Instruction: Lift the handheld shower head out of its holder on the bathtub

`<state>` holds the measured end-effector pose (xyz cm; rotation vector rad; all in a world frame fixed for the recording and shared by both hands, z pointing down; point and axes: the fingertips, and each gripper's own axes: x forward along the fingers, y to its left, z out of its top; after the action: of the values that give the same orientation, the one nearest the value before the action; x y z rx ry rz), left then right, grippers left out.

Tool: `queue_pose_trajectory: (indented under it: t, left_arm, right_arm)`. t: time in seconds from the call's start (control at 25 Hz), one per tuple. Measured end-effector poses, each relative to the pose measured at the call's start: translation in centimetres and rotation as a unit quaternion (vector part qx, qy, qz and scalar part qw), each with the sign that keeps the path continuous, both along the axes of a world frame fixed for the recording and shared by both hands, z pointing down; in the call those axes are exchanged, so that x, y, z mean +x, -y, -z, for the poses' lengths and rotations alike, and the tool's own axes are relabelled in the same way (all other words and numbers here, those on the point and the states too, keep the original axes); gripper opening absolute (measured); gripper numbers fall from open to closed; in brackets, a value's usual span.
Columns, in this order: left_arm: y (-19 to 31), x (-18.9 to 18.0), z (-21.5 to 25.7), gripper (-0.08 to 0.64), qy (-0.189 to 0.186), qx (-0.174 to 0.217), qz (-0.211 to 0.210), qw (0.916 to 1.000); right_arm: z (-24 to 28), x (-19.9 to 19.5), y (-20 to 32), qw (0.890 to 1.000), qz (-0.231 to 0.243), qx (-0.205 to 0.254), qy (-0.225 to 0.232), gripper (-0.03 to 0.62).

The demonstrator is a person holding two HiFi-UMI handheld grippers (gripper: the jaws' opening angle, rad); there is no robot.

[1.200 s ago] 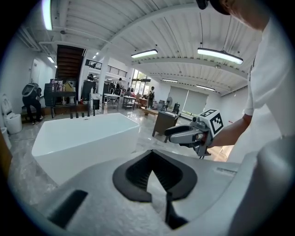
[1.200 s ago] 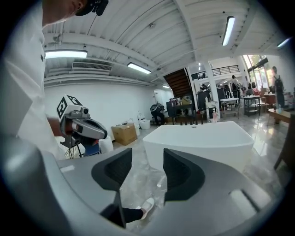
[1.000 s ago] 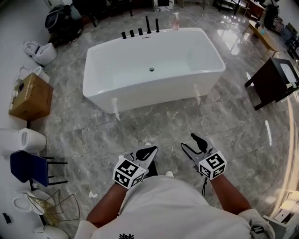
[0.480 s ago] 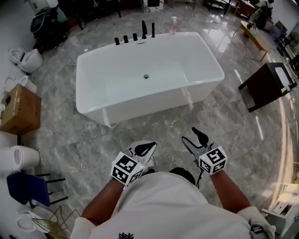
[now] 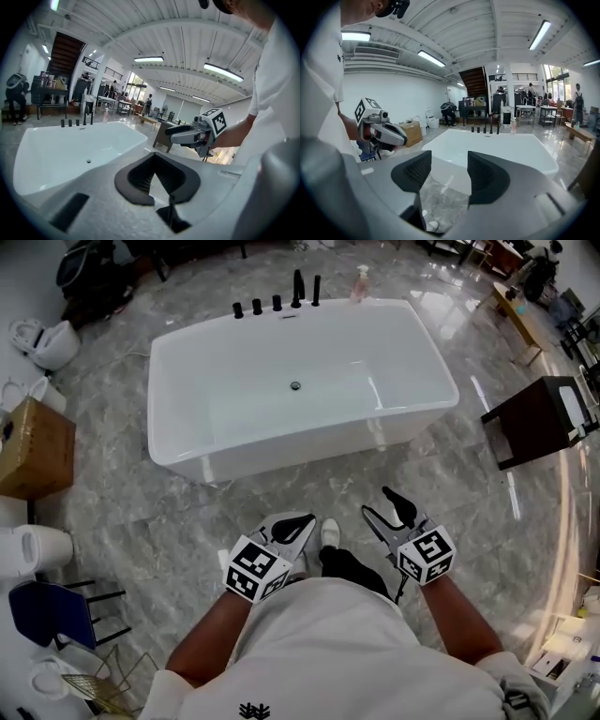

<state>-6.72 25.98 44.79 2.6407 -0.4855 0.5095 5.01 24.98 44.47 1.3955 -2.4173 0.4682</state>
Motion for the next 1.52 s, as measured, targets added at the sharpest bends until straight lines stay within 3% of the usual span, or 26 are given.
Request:
queue_pose_trajectory:
  t: [0.24, 0.72, 1.16, 1.52]
  left_arm:
    - [4.8, 2.4, 0.2, 0.005, 0.016, 0.005, 0.013, 0.9998]
    - [13.7, 8.7, 1.4, 0.005, 0.013, 0.02, 0.049, 0.9985]
    - [20.2, 3.8, 3.0, 0.005, 0.003, 0.033, 0.031, 0.999]
    - [24.8, -0.2, 3.0, 0.005, -0.018, 0.034, 0.069, 0.9969]
  right_arm:
    - [-0.6, 2.4, 5.1, 1.0, 0.021, 0.001, 0.006, 0.252]
    - [-1.8, 8.1, 14.5, 0.999, 0.042, 0.003, 0.016, 0.247]
    - [-1.8, 4.1, 21.6, 1.0, 0.025, -0.001, -0.009, 0.238]
    - [-3.4, 2.6, 28.2, 0.999, 0.031, -0.018, -0.028, 0.232]
